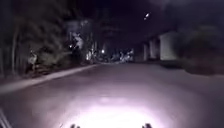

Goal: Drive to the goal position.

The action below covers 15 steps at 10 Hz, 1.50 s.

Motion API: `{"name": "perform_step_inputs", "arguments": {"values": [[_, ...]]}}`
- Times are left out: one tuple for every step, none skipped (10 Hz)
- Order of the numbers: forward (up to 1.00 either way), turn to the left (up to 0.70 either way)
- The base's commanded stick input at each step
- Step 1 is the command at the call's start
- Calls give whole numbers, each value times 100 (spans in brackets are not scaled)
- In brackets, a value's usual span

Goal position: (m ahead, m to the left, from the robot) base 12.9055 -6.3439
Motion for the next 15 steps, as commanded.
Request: {"name": "perform_step_inputs", "arguments": {"values": [[85, 0], [85, 0], [85, 0], [85, 0], [85, 0], [85, 0], [85, 0], [85, 0], [85, 0], [85, -7], [85, -23], [85, -27], [85, -4], [85, 0], [85, 0]]}}
